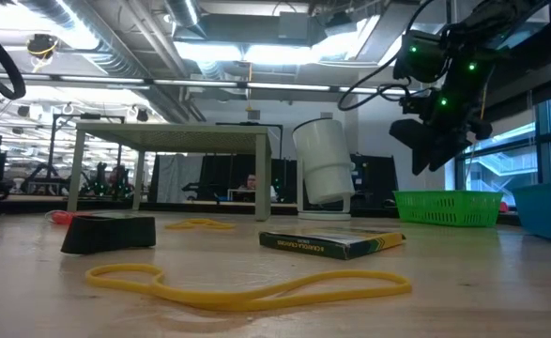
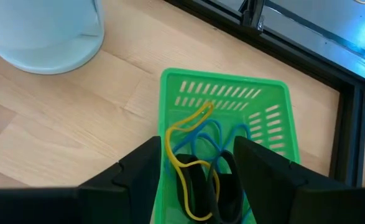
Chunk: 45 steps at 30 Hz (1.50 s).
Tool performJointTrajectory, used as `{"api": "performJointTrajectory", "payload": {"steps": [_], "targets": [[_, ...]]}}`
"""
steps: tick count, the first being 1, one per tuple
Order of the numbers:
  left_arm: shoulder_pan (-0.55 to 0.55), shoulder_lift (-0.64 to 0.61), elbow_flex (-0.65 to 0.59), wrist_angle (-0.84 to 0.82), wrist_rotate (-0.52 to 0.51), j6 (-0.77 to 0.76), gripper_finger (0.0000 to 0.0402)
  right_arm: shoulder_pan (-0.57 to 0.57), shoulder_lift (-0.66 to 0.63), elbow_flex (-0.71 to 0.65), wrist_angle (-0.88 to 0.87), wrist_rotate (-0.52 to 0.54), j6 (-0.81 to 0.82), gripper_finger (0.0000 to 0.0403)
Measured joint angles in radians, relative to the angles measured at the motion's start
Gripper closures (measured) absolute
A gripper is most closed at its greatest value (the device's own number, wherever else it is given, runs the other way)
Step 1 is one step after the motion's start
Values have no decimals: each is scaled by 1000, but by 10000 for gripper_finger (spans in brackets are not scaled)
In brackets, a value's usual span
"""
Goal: Pick & Place Office Desk Supplies
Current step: Put the yellow rubber band into the green bin
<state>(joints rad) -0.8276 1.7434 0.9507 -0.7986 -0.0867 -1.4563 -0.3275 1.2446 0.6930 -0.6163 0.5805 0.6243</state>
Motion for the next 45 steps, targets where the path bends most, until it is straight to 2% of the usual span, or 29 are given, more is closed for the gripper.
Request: {"api": "performJointTrajectory", "payload": {"steps": [1, 5, 11, 15, 20, 24, 27, 31, 34, 39, 45], "targets": [[0, 2, 21, -21, -30, 1, 399, 0, 0, 0, 0, -6, 0, 200], [14, 3, 110, -77, -262, 40, 400, 2, 0, 0, 7, -22, 0, 200], [33, 5, 219, -81, -491, 183, 400, 15, 0, 0, 52, -50, -20, 200], [52, 4, 287, -84, -675, 276, 400, 47, 0, 0, 131, -158, -89, 200], [89, 2, 372, -86, -955, 473, 400, 119, 0, 0, 303, -320, -171, 200], [118, 1, 433, -72, -1124, 614, 400, 189, 0, 0, 472, -435, -225, 200], [143, 0, 447, 10, -1226, 727, 400, 245, 0, 0, 597, -512, -280, 200], [172, 0, 449, 148, -1260, 846, 400, 342, 6, 0, 745, -597, -361, 200], [195, 5, 448, 221, -1236, 854, 400, 421, 32, 1, 846, -596, -399, 200], [225, 6, 446, 227, -1130, 902, 400, 518, 124, 1, 1032, -592, -467, 200], [237, 7, 447, 259, -1091, 929, 400, 569, 250, 1, 1228, -588, -499, 200]]}}
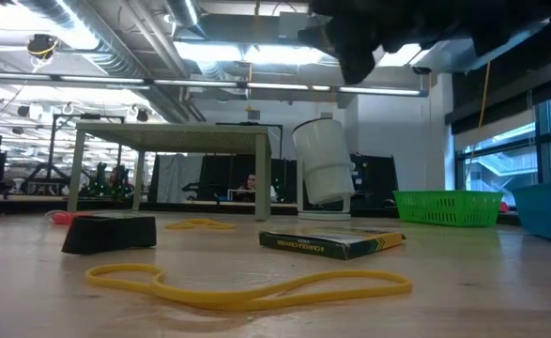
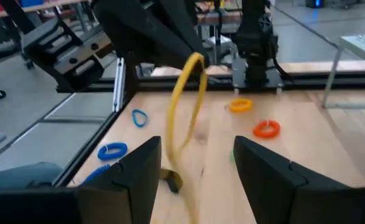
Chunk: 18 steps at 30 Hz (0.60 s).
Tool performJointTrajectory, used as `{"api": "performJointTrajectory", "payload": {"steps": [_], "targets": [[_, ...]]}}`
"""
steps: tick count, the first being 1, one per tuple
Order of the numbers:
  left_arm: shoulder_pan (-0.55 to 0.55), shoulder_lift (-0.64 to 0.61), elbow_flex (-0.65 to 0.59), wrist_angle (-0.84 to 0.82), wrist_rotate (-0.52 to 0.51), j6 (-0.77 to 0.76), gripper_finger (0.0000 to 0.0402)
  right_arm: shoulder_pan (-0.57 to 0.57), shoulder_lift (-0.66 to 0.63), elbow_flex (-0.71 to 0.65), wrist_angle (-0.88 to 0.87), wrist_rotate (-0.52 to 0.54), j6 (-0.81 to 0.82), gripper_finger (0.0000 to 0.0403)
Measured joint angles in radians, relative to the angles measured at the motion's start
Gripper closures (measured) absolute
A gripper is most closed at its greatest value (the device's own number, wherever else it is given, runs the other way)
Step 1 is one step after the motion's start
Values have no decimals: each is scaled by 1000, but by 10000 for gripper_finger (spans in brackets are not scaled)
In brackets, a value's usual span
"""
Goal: Pick & Place Office Desk Supplies
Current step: Put the yellow rubber band into the green bin
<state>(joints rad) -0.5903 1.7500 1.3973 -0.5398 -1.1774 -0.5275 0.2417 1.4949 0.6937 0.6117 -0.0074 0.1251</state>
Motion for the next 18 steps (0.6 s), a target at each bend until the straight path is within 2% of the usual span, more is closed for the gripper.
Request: {"api": "performJointTrajectory", "payload": {"steps": [11, 18], "targets": [[5, 0, 0, 70, -10, 115, 400, 9, 167, 0, 242, 0, 43, 200], [23, 0, 0, 74, -8, 128, 400, 9, 211, 0, 320, 0, 103, 200]]}}
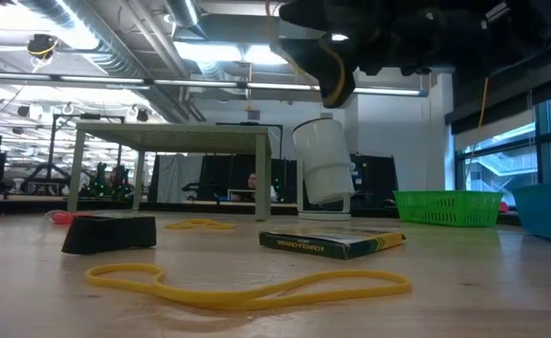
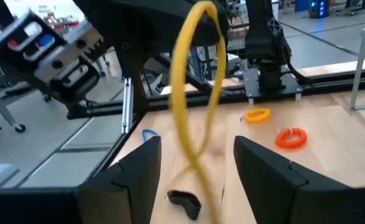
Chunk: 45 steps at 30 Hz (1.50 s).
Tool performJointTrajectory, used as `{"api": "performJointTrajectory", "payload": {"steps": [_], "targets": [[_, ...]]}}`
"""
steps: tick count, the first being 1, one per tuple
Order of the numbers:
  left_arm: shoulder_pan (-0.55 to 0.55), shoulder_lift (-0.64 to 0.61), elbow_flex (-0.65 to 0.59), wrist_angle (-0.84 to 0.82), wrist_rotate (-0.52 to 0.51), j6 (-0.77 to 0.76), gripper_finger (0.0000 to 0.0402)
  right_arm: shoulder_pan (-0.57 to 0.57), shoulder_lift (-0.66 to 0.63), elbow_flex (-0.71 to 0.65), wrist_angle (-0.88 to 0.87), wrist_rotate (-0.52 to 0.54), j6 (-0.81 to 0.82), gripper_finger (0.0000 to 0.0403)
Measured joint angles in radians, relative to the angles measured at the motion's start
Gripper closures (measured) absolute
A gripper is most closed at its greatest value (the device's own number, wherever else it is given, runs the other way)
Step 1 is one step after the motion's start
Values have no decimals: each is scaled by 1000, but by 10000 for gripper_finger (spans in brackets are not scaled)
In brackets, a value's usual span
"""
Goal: Pick & Place Office Desk Supplies
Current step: Put the yellow rubber band into the green bin
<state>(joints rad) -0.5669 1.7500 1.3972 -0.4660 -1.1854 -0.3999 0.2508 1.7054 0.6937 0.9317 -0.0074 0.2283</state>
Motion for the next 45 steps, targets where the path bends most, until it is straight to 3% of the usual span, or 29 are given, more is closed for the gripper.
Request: {"api": "performJointTrajectory", "payload": {"steps": [4, 9, 17, 22, 30, 37, 45], "targets": [[9, 0, 0, 3, 0, -5, 400, 1, 4, 0, 25, 11, 1, 200], [13, 0, 0, 7, 0, -6, 400, 12, 4, 0, 25, 103, 0, 200], [13, 0, 0, 7, 1, -6, 400, 27, 4, 0, 26, 131, 26, 207], [13, 0, 0, 7, 2, -6, 400, 29, 4, 0, 25, 132, 27, 256], [13, 0, 0, 0, 3, -6, 400, 29, 4, 0, 16, 132, 29, 390], [13, 0, 0, -1, 82, -6, 400, 29, 4, 0, 13, 132, 54, 399], [10, 0, 0, -1, 84, -23, 380, 28, 4, 1, 9, 171, 56, 401]]}}
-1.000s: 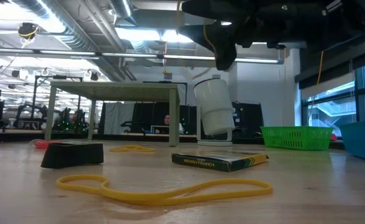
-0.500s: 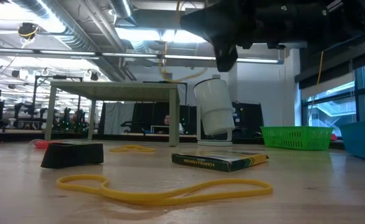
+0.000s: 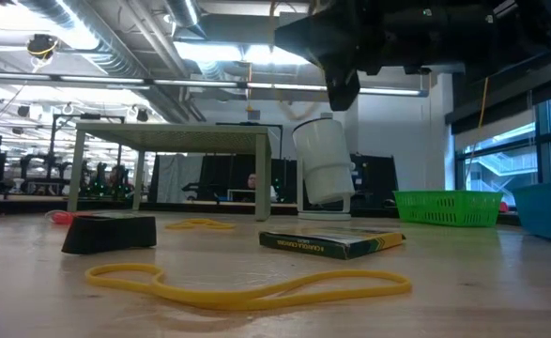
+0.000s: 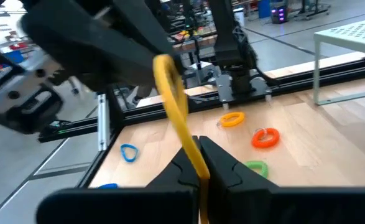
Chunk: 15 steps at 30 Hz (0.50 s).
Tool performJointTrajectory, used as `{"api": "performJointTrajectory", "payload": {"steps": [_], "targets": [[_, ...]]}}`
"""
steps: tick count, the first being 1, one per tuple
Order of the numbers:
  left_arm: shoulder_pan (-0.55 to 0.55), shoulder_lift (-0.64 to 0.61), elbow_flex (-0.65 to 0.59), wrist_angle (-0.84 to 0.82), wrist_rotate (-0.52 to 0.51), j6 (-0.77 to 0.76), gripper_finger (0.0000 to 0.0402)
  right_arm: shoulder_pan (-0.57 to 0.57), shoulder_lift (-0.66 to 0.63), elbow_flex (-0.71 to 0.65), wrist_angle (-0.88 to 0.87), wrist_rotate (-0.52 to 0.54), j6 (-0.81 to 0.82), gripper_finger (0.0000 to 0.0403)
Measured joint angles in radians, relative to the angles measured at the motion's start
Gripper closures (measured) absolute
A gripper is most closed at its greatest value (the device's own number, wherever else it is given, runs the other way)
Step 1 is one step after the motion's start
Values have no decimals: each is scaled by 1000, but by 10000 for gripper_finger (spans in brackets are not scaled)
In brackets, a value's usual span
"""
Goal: Pick & Place Office Desk Supplies
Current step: Put the yellow rubber band into the green bin
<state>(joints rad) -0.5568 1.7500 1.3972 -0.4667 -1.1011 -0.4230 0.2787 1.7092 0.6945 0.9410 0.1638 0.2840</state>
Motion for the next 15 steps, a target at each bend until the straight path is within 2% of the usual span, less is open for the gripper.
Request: {"api": "performJointTrajectory", "payload": {"steps": [3, 9, 15], "targets": [[-5, 0, 0, 0, 41, -1, 359, 0, 0, 0, -23, 49, 0, 401], [-13, 0, 0, -1, 188, -1, 313, -4, 0, 0, -99, 137, 23, 402], [-13, 0, 0, -5, 205, -1, 281, -9, -37, 3, -239, 165, 46, 402]]}}
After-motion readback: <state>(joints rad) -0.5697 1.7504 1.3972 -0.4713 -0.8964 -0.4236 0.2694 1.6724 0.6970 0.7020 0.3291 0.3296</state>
